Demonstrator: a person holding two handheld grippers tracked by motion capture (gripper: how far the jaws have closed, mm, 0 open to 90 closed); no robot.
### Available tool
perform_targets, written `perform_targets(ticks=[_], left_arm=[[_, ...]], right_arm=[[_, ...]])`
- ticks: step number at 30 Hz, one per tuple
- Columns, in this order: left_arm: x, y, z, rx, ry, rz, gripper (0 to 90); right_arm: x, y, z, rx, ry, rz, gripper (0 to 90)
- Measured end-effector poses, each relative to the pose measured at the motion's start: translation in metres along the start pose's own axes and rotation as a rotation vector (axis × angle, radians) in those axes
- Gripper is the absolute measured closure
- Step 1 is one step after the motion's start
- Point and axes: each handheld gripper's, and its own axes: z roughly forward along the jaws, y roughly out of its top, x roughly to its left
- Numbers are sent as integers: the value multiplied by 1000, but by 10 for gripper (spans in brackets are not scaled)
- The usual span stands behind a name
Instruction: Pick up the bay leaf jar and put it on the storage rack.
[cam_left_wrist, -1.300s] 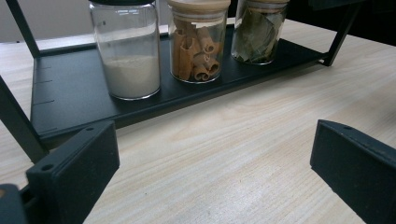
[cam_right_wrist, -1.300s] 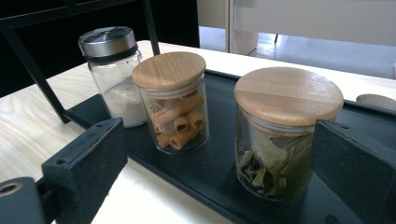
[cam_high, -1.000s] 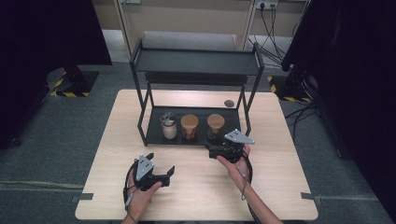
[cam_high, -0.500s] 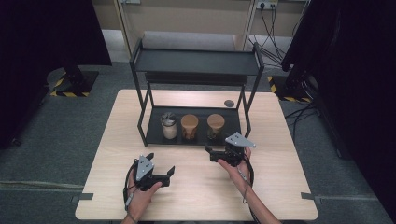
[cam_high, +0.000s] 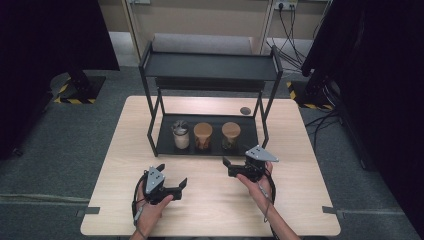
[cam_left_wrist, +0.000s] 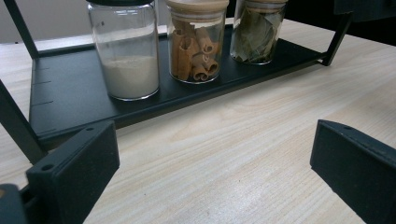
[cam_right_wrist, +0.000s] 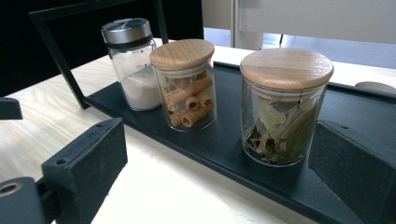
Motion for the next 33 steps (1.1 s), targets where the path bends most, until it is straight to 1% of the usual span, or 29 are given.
perform_targets(ticks=[33], left_arm=[[0, 0, 0, -1, -1, -1, 9]], right_arm=[[9, -11, -12, 12, 24, -5, 50]])
